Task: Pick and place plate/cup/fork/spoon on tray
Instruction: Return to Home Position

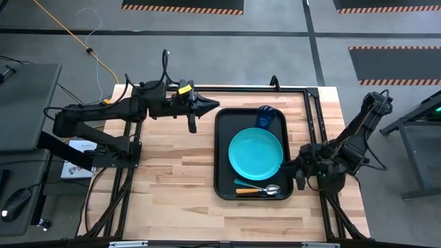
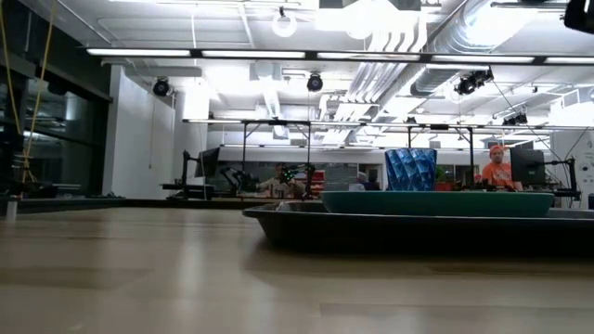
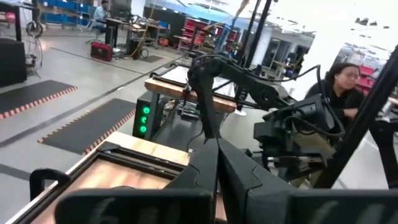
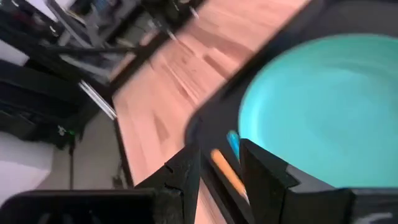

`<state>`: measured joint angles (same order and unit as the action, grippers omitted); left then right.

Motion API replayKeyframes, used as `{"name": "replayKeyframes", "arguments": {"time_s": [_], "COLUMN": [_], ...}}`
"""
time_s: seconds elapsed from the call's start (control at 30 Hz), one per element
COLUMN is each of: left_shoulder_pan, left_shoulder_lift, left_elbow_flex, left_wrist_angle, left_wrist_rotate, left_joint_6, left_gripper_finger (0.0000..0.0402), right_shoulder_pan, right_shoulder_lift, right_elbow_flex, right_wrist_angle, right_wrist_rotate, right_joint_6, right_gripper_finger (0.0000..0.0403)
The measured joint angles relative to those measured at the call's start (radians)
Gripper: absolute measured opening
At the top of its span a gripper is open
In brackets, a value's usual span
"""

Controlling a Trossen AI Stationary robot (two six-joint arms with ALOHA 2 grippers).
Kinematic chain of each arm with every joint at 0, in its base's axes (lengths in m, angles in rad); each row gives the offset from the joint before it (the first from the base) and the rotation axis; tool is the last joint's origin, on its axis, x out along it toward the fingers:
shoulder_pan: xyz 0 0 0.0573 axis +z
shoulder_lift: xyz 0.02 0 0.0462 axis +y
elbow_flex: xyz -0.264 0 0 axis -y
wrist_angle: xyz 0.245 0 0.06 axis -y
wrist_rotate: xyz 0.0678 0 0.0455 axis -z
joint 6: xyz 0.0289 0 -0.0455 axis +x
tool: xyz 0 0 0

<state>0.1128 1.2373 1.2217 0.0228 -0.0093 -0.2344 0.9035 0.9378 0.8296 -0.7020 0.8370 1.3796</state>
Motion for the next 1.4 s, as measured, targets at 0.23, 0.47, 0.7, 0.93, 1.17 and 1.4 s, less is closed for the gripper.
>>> {"name": "replayKeyframes", "arguments": {"time_s": [0.23, 0.47, 0.7, 0.93, 1.17, 1.4], "left_shoulder_pan": [0.027, 0.074, 0.14, 0.175, 0.162, 0.097], "left_shoulder_lift": [0.0, -0.018, -0.03, -0.038, -0.038, -0.038], "left_elbow_flex": [0.0, 0.002, 0.0, 0.0, 0.0, 0.0], "left_wrist_angle": [0.036, 0.023, 0.006, -0.015, -0.029, -0.046], "left_wrist_rotate": [0.002, 0.076, 0.191, 0.281, 0.281, 0.133], "left_joint_6": [-0.008, 0.011, 0.061, 0.034, -0.02, -0.057], "left_gripper_finger": [0.0, 0.0, 0.0, 0.0, 0.0, 0.0], "right_shoulder_pan": [0.0, 0.0, 0.0, -0.002, -0.002, -0.002], "right_shoulder_lift": [-0.021, -0.036, -0.044, -0.086, -0.189, -0.318], "right_elbow_flex": [0.0, 0.0, 0.0, 0.0, 0.0, 0.0], "right_wrist_angle": [0.149, 0.166, 0.168, 0.176, 0.136, 0.122], "right_wrist_rotate": [0.03, 0.165, 0.286, 0.262, 0.152, 0.131], "right_joint_6": [-0.102, -0.111, -0.1, -0.078, -0.147, -0.344], "right_gripper_finger": [0.0103, 0.0103, 0.0103, 0.0103, 0.0103, 0.0103]}}
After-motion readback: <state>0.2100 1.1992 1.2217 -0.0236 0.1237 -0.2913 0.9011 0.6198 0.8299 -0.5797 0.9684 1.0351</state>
